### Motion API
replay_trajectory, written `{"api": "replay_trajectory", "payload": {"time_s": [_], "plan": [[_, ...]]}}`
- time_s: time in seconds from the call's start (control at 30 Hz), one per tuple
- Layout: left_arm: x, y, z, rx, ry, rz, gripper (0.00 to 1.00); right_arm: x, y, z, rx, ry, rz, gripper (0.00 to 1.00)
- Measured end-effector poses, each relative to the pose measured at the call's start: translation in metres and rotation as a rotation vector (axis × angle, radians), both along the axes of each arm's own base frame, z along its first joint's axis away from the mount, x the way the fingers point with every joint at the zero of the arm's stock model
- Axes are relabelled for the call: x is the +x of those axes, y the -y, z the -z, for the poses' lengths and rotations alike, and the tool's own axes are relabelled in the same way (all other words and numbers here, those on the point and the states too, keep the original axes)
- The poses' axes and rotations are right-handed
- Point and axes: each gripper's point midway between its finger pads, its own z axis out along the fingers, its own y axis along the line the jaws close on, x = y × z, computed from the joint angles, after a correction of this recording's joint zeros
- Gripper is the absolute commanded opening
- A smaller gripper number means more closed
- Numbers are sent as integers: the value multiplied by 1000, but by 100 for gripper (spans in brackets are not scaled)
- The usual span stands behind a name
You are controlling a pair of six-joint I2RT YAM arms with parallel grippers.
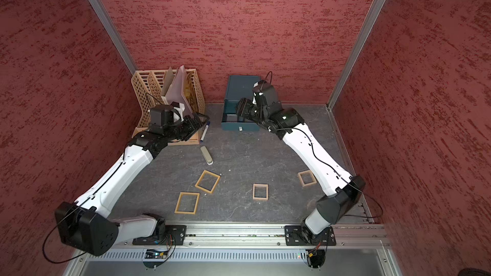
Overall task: Place the brooch boxes into the drawer by color
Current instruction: Close the drawer in the storage box.
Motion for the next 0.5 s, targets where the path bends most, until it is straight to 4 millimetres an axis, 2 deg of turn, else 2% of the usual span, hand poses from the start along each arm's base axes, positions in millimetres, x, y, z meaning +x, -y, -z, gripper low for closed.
{"api": "replay_trajectory", "payload": {"time_s": [0.23,0.37,0.5], "plan": [[41,10,-6,-23,47,21,96,-25,7,55,115,-135,8,60],[71,19,-5,-32,80,41,95,-36,15,66,201,-160,34,58],[97,27,5,-34,90,57,93,-43,23,73,294,-169,67,56]]}}
